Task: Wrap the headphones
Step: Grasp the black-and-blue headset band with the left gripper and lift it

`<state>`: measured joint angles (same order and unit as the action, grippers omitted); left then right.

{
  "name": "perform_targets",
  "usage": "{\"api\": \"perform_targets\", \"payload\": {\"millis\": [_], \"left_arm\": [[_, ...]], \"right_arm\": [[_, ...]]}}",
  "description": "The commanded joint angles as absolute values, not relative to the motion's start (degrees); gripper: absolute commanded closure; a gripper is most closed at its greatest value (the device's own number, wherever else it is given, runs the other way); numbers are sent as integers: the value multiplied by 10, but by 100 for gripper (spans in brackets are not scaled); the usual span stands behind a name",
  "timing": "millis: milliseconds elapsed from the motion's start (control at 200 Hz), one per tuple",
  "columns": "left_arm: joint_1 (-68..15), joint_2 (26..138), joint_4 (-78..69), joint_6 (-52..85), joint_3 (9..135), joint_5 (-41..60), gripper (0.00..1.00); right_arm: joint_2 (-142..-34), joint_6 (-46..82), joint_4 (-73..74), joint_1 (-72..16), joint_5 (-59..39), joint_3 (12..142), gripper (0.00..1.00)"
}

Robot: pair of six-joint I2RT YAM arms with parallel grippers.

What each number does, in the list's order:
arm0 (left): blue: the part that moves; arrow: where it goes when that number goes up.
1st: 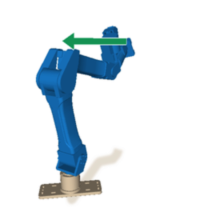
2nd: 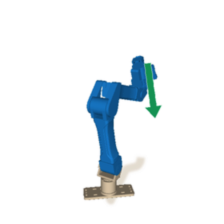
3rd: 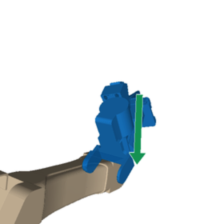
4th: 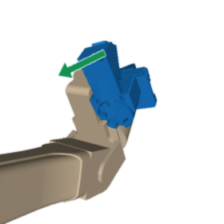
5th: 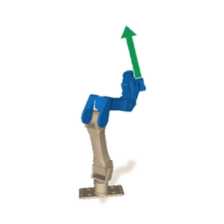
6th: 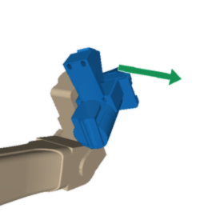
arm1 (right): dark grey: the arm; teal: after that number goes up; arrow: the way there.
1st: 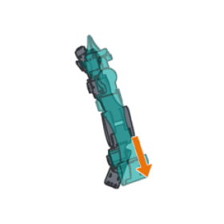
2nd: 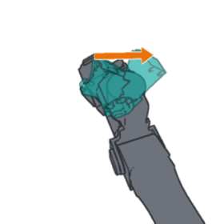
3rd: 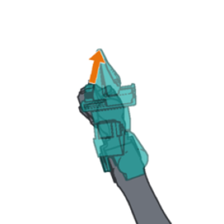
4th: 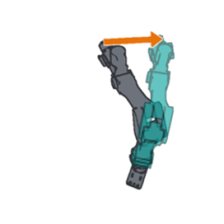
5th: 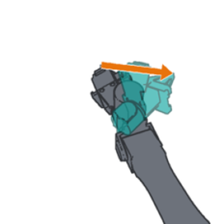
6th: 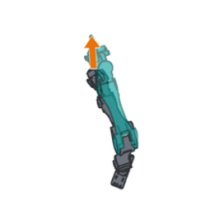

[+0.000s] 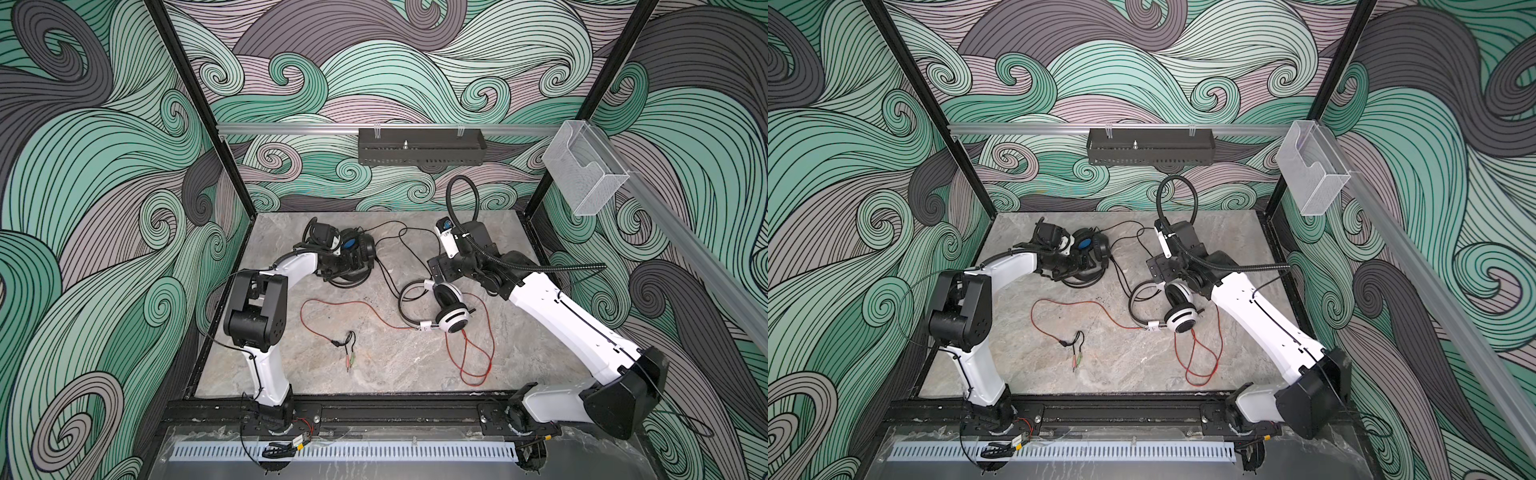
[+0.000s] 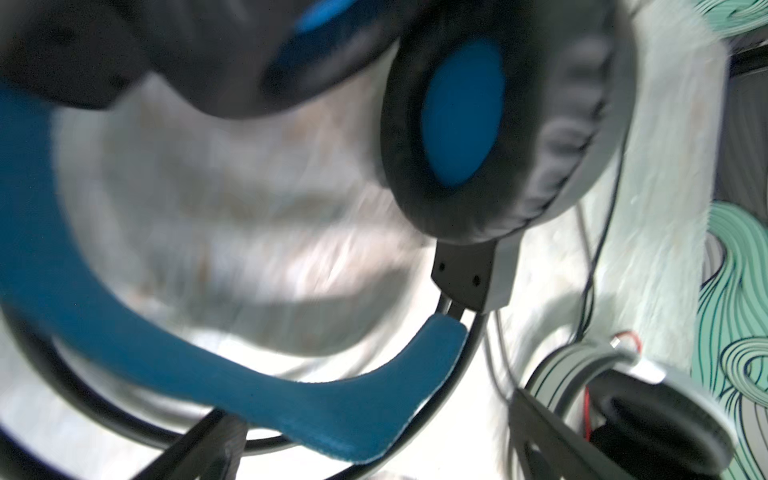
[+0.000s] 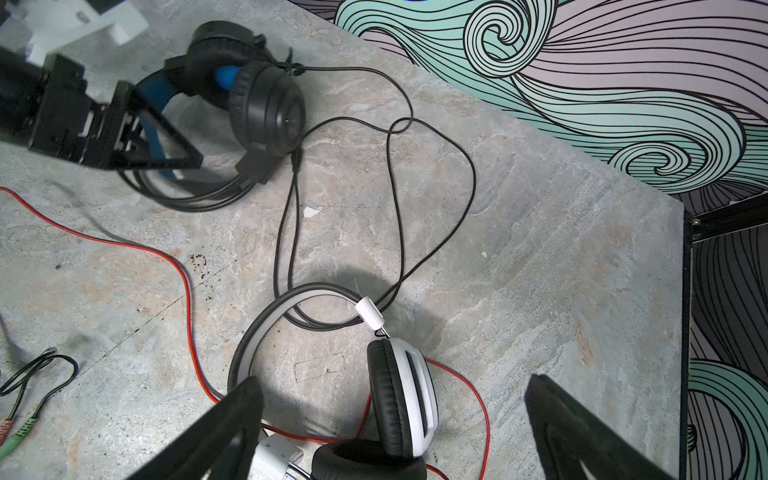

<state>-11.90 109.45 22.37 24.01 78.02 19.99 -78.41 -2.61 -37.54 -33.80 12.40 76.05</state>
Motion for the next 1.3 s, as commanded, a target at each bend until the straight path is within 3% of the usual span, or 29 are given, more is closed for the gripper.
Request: {"api": "perform_targets", "payload": {"millis": [0,115,395,711,1181,1291], "left_arm": [[-122,1124,282,217,877,188,1],[-122,1113,332,231,894,173,1],[-145,1037,323,439,795,73,1],[-121,1178,412,493,946,35,1],[-141,1304,447,558,1042,0,1],[-149,1315,466,575,1034,-24,10]], "right_arm": [[-779,-37,-385,-341,141,773,1],[-774,-42,-389,-341,145,774,1],[-778,-44,-389,-341,134,774,1],[-766,-52,-386,-341,128,772,1],[-776,-57,-382,-348,130,782,1],[-774,-66,-381,-347,142,784,1]]}}
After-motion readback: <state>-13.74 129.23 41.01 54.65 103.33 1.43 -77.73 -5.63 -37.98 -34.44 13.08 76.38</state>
